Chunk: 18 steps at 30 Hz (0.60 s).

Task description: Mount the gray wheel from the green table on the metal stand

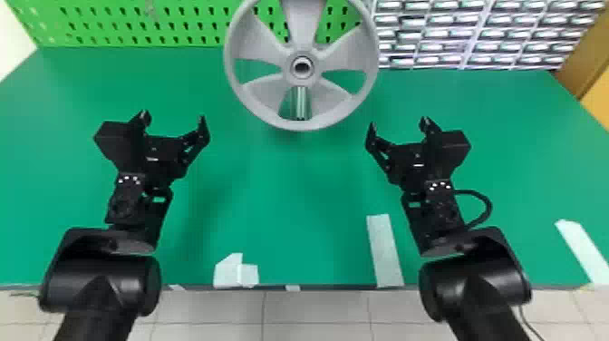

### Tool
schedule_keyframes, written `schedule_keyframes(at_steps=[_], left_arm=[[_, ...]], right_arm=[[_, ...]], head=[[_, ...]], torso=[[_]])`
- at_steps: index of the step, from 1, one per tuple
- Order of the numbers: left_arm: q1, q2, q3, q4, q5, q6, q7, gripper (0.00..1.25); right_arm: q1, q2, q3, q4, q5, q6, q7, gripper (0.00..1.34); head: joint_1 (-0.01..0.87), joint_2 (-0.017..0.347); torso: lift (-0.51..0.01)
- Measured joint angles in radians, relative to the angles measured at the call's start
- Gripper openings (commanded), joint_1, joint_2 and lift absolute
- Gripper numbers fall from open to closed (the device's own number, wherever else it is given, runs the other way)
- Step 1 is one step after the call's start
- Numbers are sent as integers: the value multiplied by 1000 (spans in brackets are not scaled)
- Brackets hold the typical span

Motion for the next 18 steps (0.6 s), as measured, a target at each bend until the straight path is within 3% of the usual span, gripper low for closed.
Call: schedule_keyframes(at_steps=[18], left_arm=[[-4, 0, -5, 0, 0, 0, 4, 1058]], right_arm=[[-3, 3, -6, 0, 0, -1, 0, 1095]], head=[[867, 52]], torso=[[-100]])
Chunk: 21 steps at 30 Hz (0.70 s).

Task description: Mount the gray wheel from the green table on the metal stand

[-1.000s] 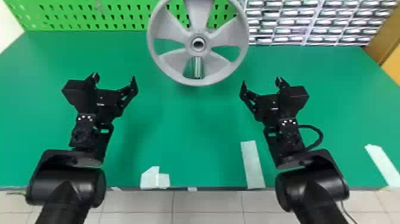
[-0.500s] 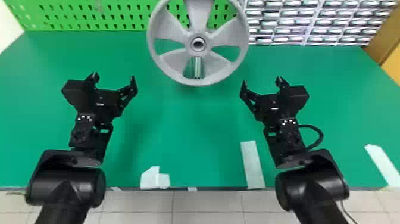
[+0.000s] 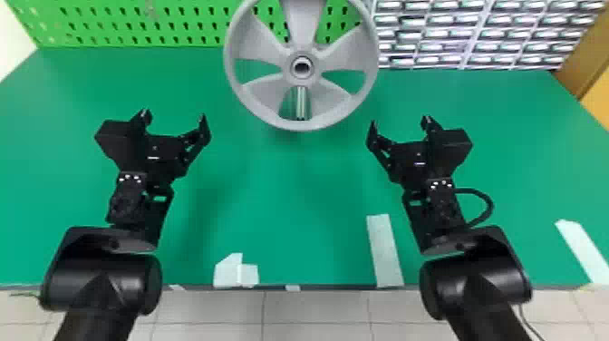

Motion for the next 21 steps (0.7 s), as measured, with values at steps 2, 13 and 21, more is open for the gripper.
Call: schedule_keyframes(at_steps=[2, 13, 21], left_arm=[[0, 0, 0, 0, 0, 0, 0, 1058], [2, 0, 1, 0, 0, 0, 0, 1058], [3, 0, 3, 0, 0, 0, 0, 1058]], right_arm=[[0, 0, 0, 0, 0, 0, 0, 1095], [2, -2, 2, 0, 0, 0, 0, 1095], [3, -3, 5, 0, 0, 0, 0, 1095]], head=[[867, 52], [867, 52], [867, 52]], torso=[[-100], [-100], [-100]])
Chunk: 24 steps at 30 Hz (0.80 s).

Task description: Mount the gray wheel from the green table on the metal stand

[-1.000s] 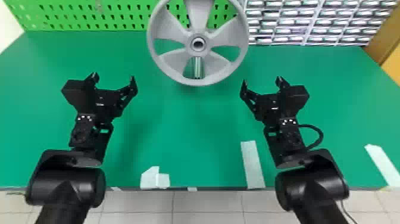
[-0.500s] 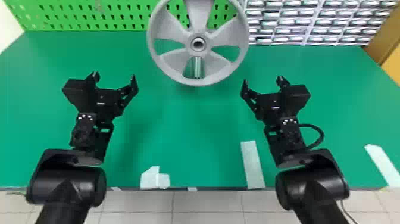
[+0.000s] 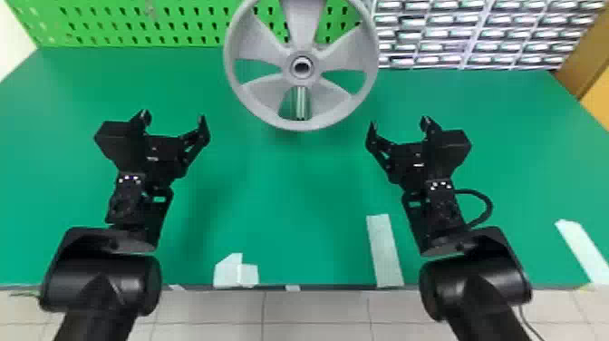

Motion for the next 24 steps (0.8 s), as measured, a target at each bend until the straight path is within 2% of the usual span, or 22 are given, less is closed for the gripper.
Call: schedule_keyframes(at_steps=[24], left_arm=[[1, 0, 4, -1, 2, -11, 3, 1058]], right_arm=[[3, 2, -6, 0, 1, -16, 0, 1095]], head=[[867, 52]], torso=[[-100]])
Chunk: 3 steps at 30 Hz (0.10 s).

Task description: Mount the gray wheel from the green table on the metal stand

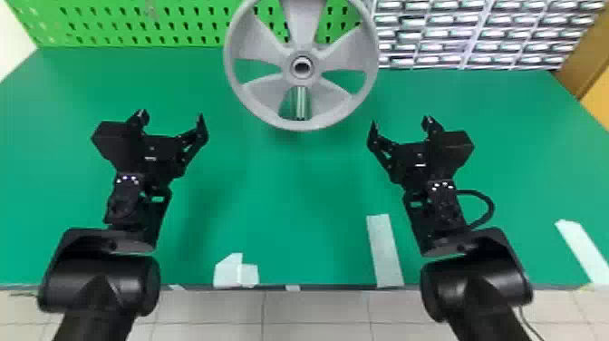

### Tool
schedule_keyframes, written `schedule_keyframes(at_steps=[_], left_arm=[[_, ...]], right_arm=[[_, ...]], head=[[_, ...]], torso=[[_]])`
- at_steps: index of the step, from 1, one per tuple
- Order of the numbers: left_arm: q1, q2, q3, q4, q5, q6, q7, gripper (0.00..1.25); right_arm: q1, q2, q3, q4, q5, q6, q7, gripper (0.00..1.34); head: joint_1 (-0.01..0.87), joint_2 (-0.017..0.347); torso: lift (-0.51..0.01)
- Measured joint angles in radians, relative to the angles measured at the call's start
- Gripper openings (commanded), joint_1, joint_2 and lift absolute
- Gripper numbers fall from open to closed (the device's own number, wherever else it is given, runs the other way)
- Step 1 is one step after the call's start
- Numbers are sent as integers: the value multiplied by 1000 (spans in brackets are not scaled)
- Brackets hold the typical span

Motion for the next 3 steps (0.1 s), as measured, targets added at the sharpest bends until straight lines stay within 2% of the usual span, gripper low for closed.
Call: schedule_keyframes(at_steps=[3], left_arm=[[0, 0, 0, 0, 1, -1, 2, 1058]], right_arm=[[0, 1, -2, 0, 0, -2, 0, 1095]], head=[[867, 52]], torso=[[-100]])
